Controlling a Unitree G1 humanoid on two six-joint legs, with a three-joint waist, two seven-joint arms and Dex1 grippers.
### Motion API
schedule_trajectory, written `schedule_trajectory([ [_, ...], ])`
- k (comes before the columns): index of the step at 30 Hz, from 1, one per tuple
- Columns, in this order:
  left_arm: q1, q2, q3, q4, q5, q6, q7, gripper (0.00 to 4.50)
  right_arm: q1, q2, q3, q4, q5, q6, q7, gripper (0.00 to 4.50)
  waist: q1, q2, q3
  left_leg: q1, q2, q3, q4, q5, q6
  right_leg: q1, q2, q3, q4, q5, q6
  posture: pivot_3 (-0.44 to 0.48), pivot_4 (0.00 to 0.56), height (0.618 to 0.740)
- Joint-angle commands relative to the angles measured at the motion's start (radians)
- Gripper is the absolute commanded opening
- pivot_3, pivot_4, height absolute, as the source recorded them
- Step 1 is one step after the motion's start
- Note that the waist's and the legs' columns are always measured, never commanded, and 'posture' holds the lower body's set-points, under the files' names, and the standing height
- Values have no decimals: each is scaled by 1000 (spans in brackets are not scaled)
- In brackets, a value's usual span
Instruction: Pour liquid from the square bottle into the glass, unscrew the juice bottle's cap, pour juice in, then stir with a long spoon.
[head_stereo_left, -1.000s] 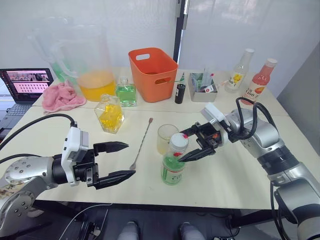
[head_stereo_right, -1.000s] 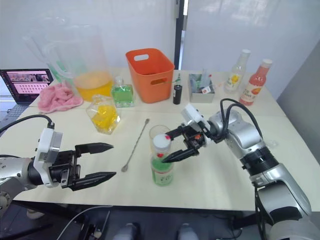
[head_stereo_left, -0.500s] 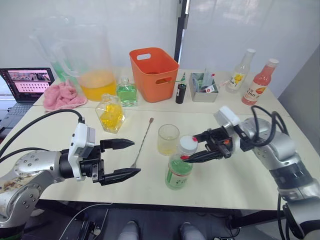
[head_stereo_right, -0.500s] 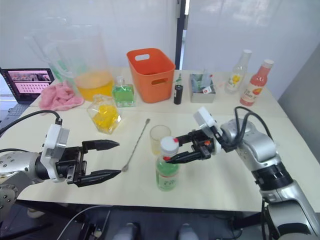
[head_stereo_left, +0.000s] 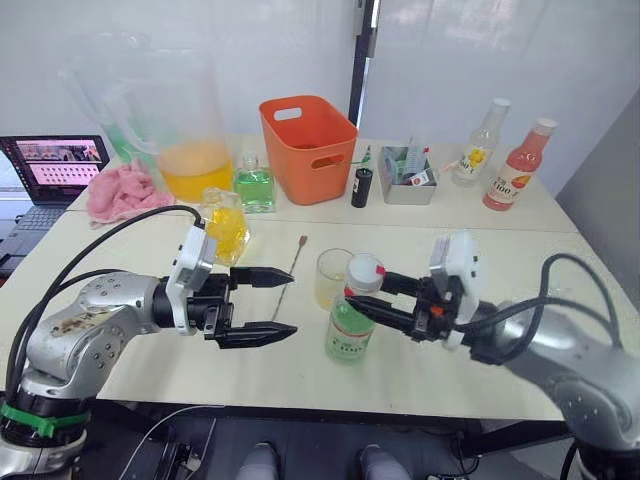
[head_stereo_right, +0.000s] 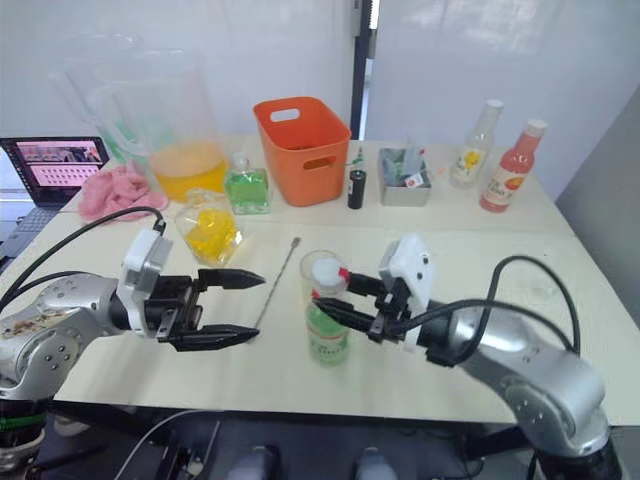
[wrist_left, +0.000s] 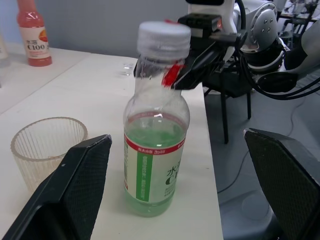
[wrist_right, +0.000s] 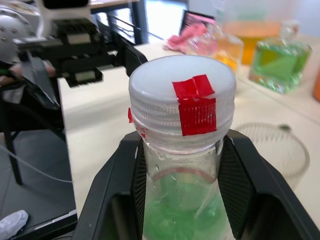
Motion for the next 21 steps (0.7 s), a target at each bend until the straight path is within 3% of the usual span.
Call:
schedule_trajectory([
  [1,-30,2,-13,17,21,-25,-48,4500,14,27,-34,-72,20,-4,-92,1459,-3,0,0,0,0,0,0,0,0,0,0,0,0,0,0,0,150,740],
  [7,-45,3,-19,41,49,-39,-77,4500,76,49,2,-85,7,-10,-118,1459,-5,0,0,0,1,0,0,0,0,0,1,0,0,-1,-3,0,150,740],
  [9,-42,5,-15,41,52,-39,-82,4500,83,42,0,-75,4,-18,-107,2498,-5,0,0,0,1,0,0,0,0,1,1,0,0,-1,-3,0,150,740],
  [14,-21,23,2,22,46,-13,-81,4500,63,-4,-26,-43,52,-27,-20,4333,-5,0,0,1,1,0,0,0,0,1,1,0,0,-2,-4,0,150,740],
  [21,73,41,76,-68,14,11,-28,4500,-54,-168,19,159,-62,-113,315,4470,-7,0,0,1,2,0,0,0,0,1,2,0,0,-1,-5,0,150,740],
])
